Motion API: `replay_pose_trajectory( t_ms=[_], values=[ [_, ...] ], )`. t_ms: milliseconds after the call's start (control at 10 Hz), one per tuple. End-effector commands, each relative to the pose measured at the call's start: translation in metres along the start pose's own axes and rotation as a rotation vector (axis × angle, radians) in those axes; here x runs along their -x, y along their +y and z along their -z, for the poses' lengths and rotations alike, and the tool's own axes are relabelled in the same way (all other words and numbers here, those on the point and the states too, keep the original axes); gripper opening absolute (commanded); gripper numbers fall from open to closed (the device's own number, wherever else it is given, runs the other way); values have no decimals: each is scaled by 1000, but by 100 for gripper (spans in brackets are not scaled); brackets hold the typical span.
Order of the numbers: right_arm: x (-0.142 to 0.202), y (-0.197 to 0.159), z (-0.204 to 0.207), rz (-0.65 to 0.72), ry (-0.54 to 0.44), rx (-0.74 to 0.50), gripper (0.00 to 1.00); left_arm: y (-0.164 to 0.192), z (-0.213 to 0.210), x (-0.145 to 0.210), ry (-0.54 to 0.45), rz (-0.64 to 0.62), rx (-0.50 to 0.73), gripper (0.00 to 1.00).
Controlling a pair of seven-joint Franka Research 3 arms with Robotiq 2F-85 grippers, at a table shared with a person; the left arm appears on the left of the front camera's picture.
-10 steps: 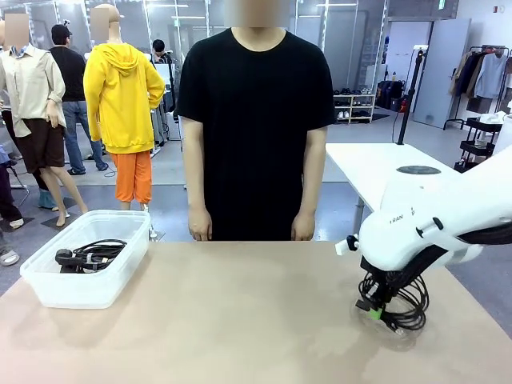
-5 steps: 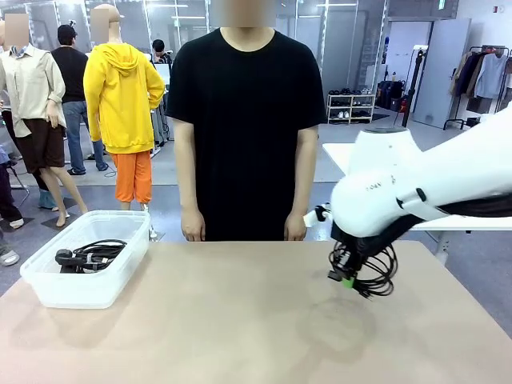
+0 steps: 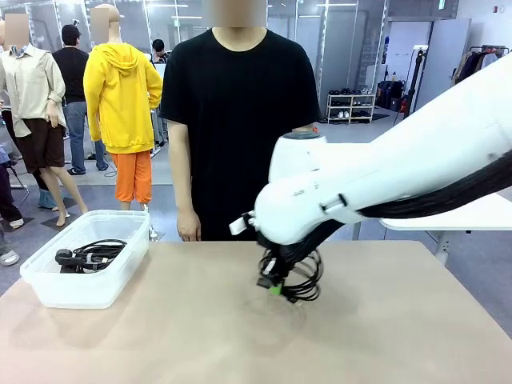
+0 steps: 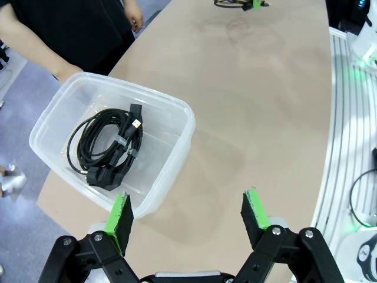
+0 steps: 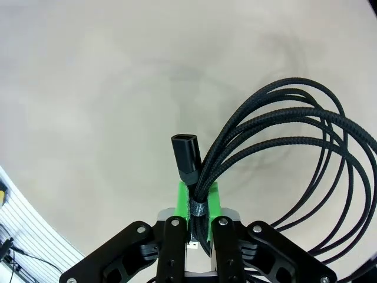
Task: Organize and store the cables.
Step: Place the USB Extension Cable into the Organizing box.
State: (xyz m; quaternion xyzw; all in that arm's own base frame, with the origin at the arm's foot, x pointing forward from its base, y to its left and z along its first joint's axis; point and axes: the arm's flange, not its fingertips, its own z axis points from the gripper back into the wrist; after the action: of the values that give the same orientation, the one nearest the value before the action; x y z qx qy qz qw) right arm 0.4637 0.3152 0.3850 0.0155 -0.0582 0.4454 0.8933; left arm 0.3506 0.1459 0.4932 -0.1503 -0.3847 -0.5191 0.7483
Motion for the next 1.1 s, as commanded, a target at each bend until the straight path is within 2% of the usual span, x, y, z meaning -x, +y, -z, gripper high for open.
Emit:
replay_pose_trajectory(
  t_ms=[0, 300, 700, 800, 900, 1000],
  values=[
    [-23, 18, 13, -110, 10, -38, 0, 0, -1, -2, 6, -18, 2, 93],
    [-36, 42, 33, -210, -8, -123, 0, 0, -1, -2, 6, -18, 2, 93],
    [-38, 47, 43, -206, -28, -195, 0, 0, -1, -2, 6, -18, 2, 93],
    [-36, 47, 45, -200, -31, -228, 28, 0, -1, -2, 6, -18, 2, 93],
    [-35, 48, 46, -197, -41, -225, 63, 0, -1, -2, 6, -18, 2, 93],
    [-33, 47, 44, -194, -51, -217, 83, 0, -1, -2, 6, -18, 2, 93]
  ],
)
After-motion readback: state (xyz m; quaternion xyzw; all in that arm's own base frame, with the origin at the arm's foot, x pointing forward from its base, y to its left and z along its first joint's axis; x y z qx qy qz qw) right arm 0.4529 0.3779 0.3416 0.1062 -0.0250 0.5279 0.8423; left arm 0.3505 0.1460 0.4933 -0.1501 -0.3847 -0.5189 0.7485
